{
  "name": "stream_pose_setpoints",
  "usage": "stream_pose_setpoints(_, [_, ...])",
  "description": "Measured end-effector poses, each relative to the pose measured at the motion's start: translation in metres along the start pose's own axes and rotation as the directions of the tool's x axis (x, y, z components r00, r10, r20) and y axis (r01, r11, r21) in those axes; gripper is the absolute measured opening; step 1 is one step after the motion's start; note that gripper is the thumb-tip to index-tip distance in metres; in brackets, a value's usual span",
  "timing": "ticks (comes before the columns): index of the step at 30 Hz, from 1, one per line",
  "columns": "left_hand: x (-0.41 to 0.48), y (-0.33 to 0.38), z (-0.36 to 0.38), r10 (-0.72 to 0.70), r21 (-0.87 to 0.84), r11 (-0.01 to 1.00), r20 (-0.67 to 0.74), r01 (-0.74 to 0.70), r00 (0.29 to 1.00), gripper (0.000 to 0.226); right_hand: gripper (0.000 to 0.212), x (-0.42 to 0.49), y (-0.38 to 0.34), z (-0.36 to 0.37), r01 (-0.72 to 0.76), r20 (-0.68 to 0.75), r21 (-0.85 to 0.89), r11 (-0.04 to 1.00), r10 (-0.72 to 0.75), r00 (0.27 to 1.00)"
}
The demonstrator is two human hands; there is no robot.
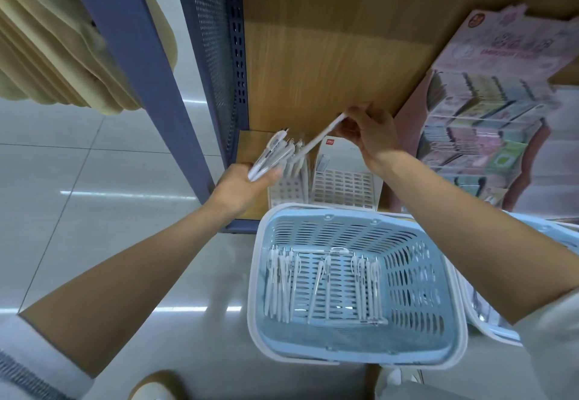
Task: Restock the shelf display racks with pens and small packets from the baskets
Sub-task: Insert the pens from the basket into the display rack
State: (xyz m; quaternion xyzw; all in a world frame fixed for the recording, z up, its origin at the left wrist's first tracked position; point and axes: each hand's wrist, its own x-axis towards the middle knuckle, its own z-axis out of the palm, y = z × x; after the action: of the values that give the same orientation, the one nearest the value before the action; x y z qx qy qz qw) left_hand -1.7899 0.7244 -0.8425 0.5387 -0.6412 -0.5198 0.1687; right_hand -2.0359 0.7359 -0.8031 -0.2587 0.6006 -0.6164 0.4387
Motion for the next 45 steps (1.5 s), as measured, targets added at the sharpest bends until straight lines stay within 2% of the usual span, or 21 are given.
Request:
stream_pose_setpoints(4, [-0.006, -0.001, -0.002, -0.061, -0.068, 0.996, -0.017, 0.059, 0.998, 0.066, 0.012, 0.005, 0.005, -0.001, 0.069, -0.052, -0.111, 0.991, -0.075, 0.996])
stream_pose_setpoints(7, [-0.006, -0.01, 0.002, -0.095, -0.087, 0.992, -0.043, 0.091, 0.995, 0.061, 0.011, 0.01, 0.014, 0.002, 0.093, -0.049, -0.206, 0.974, -0.105, 0.993])
stream_pose_setpoints(11, [-0.01, -0.014, 0.008, -0.092, -0.117, 0.99, -0.085, 0.082, 0.992, 0.052, 0.012, 0.01, 0.036, 0.009, 0.048, 0.027, -0.358, 0.932, -0.041, 0.999])
stream_pose_setpoints(17, [-0.014, -0.016, 0.006, -0.067, -0.112, 0.992, -0.149, 0.051, 0.986, 0.069, 0.021, -0.001, 0.058, 0.013, 0.104, 0.077, -0.57, 0.815, -0.073, 0.994])
stream_pose_setpoints(21, [-0.013, -0.012, 0.009, -0.077, -0.1, 0.993, -0.187, 0.06, 0.979, 0.06, 0.02, -0.001, 0.065, 0.014, 0.144, 0.105, -0.604, 0.784, -0.1, 0.989])
stream_pose_setpoints(23, [-0.013, -0.011, 0.01, -0.081, -0.108, 0.992, -0.186, 0.061, 0.979, 0.056, 0.016, -0.002, 0.068, 0.014, 0.188, 0.132, -0.662, 0.726, -0.134, 0.982])
stream_pose_setpoints(25, [-0.013, -0.01, 0.011, -0.079, -0.107, 0.993, -0.191, 0.059, 0.978, 0.054, 0.019, 0.0, 0.069, 0.015, 0.204, 0.14, -0.674, 0.71, -0.149, 0.979])
stream_pose_setpoints(27, [-0.014, -0.008, 0.012, -0.077, -0.089, 0.994, -0.198, 0.06, 0.977, 0.055, 0.021, 0.001, 0.069, 0.015, 0.217, 0.151, -0.682, 0.699, -0.156, 0.976])
stream_pose_setpoints(31, [-0.011, -0.004, 0.011, -0.075, -0.095, 0.994, -0.209, 0.056, 0.975, 0.062, 0.013, 0.003, 0.071, 0.014, 0.267, 0.203, -0.736, 0.622, -0.174, 0.964])
stream_pose_setpoints(35, [-0.01, -0.005, 0.011, -0.083, -0.098, 0.993, -0.205, 0.064, 0.975, 0.065, 0.011, 0.004, 0.083, 0.012, 0.236, 0.207, -0.798, 0.555, -0.115, 0.971])
stream_pose_setpoints(37, [-0.01, -0.004, 0.011, -0.094, -0.097, 0.992, -0.199, 0.075, 0.976, 0.065, 0.013, 0.007, 0.09, 0.012, 0.207, 0.168, -0.846, 0.49, -0.124, 0.978])
stream_pose_setpoints(40, [-0.01, -0.004, 0.012, -0.106, -0.099, 0.991, -0.176, 0.09, 0.979, 0.063, 0.014, 0.01, 0.09, 0.017, 0.131, 0.116, -0.878, 0.46, -0.059, 0.991])
stream_pose_setpoints(42, [-0.01, -0.004, 0.012, -0.098, -0.103, 0.991, -0.165, 0.082, 0.981, 0.061, 0.017, 0.008, 0.084, 0.021, 0.114, 0.112, -0.86, 0.498, -0.036, 0.993])
stream_pose_setpoints(45, [-0.009, -0.005, 0.012, -0.087, -0.111, 0.991, -0.174, 0.068, 0.981, 0.064, 0.023, -0.004, 0.063, 0.028, 0.077, 0.069, -0.642, 0.762, -0.042, 0.997])
